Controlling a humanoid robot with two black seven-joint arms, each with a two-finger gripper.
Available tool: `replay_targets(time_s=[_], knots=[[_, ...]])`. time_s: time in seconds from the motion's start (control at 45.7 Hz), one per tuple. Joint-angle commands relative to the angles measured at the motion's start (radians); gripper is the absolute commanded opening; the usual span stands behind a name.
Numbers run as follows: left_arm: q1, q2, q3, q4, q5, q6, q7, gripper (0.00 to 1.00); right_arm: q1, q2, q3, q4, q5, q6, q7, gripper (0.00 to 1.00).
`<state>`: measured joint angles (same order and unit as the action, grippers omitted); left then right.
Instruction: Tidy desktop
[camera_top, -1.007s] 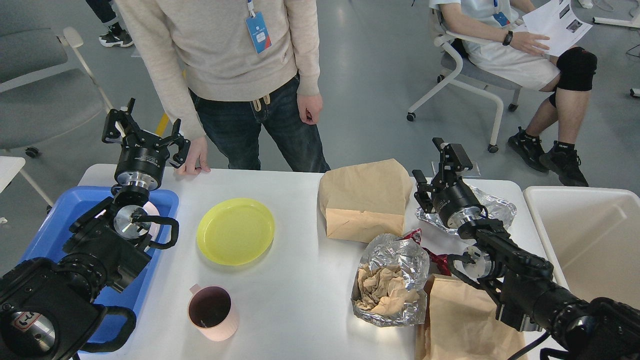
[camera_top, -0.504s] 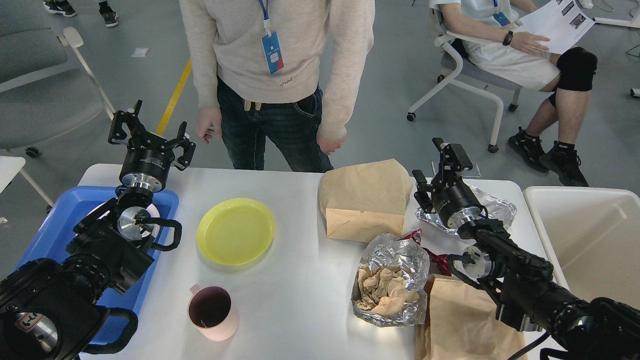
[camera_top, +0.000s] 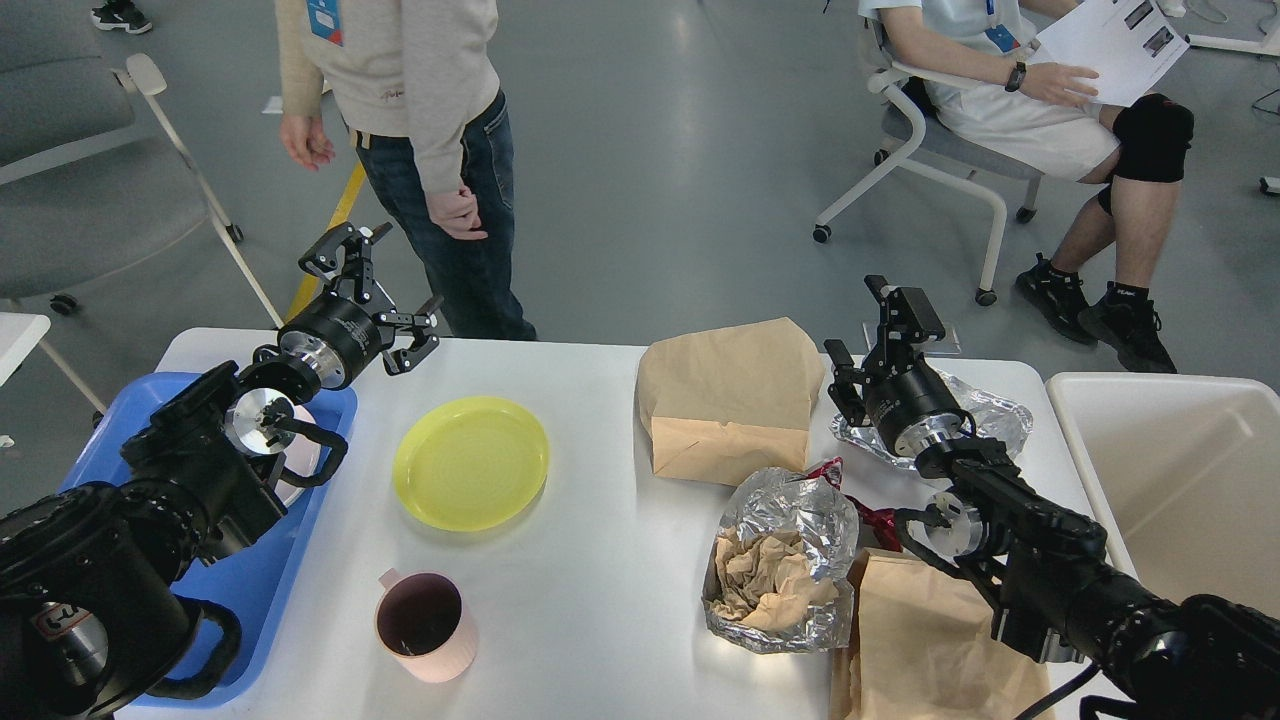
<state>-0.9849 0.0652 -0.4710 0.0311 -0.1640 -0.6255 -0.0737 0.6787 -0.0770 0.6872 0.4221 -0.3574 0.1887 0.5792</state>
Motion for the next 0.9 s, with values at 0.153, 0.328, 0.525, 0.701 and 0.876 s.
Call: replay_targets(time_s=[0.153,0.328,0.525,0.701,0.876], knots=[[-0.106,-0.001,0.35,0.159,0.003,0.001,0.356,0.97,-0.001,-0.001,0.0,0.0,0.0,0.0,-0.001,1.0],[-0.115,0.016,0.46,0.174,0.061,-0.002,0.41,0.97,-0.001,0.0,0.0,0.0,0.0,0.0,-0.001,1.0],[-0.144,0.024,0.635,0.17,0.279,-0.026,0.41,0.97,-0.001,0.0,0.0,0.0,0.0,0.0,0.001,1.0],[-0.17,0.022,0.817,0.17,0.438,-0.095,0.402,0.97,-0.001,0.0,0.0,0.0,0.0,0.0,-0.001,1.0],[-0.23,0.018,1.044,0.17,0.477,-0.31,0.403,0.97,-0.001,-0.001,0.0,0.0,0.0,0.0,0.001,1.0]])
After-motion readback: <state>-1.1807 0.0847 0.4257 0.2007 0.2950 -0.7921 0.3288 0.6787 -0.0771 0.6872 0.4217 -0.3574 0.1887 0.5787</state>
